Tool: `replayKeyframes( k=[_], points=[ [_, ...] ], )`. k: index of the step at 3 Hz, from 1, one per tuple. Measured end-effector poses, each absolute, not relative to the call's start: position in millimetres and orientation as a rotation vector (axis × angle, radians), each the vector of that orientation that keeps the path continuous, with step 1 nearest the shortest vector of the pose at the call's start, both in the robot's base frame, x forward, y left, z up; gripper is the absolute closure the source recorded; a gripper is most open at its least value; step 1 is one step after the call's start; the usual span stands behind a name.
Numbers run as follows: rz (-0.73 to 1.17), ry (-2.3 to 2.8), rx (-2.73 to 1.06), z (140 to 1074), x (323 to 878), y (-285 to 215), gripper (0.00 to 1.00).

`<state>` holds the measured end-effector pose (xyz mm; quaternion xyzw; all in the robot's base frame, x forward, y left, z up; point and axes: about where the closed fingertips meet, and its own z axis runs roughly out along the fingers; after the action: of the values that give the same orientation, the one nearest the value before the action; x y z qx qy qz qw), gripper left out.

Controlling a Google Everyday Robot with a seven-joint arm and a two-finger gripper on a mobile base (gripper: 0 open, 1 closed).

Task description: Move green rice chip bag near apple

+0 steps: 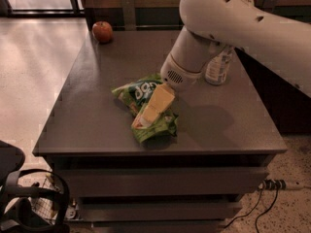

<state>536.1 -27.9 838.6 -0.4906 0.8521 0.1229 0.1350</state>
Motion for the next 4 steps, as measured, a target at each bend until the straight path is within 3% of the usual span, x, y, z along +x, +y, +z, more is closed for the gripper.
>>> replayKeyframes(
  k=[1, 3, 4],
  points=[
    [0.356, 2.468, -1.425, 838.3, 535.6, -26.9, 0.41],
    [0.356, 2.467, -1.43, 838.3, 534.8, -25.4, 1.0],
    [0.356, 2.467, -1.43, 838.2, 534.7, -25.2, 1.0]
  ],
)
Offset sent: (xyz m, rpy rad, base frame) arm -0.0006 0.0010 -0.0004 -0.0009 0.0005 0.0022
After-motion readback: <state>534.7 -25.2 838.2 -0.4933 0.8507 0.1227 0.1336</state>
